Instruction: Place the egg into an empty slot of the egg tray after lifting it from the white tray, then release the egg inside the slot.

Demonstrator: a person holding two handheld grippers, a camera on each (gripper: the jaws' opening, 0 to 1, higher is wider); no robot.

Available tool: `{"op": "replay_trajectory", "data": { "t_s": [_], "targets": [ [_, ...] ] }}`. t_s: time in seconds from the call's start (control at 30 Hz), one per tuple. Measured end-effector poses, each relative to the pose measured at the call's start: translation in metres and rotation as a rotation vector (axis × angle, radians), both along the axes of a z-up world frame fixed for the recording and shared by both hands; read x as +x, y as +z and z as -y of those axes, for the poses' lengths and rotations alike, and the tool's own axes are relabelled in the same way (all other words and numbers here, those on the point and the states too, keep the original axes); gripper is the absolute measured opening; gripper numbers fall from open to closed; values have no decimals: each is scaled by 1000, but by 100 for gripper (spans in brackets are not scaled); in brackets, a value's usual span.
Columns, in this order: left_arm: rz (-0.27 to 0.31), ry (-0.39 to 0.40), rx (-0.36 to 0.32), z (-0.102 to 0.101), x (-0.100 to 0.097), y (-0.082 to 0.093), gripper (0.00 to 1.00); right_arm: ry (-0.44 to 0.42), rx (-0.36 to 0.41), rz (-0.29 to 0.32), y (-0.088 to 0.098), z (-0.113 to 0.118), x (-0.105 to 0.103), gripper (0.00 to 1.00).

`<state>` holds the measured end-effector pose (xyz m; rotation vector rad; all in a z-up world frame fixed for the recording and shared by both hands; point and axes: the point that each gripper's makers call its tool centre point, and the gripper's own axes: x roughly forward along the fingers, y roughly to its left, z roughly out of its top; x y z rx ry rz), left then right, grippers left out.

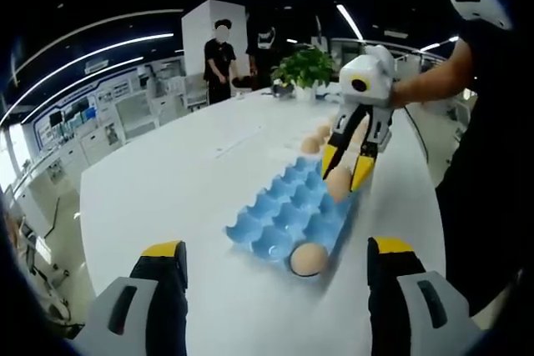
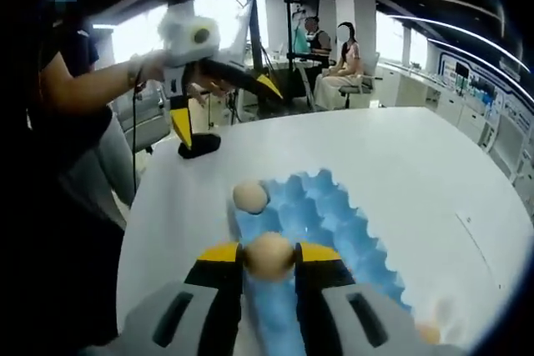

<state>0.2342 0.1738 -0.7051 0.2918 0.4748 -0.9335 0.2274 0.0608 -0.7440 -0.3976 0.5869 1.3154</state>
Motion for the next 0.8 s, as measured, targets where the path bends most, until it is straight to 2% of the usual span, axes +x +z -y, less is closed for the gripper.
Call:
{"op": "replay_trajectory", "data": {
  "t_s": [0.23,0.8],
  "targets": [
    [10,-4,0,-1,1,1,89,28,5,-11,-4,-19,-2,24],
    [13,-1,-6,0,-1,3,90,46,-2,-34,-20,-47,0,24]
  ]
}}
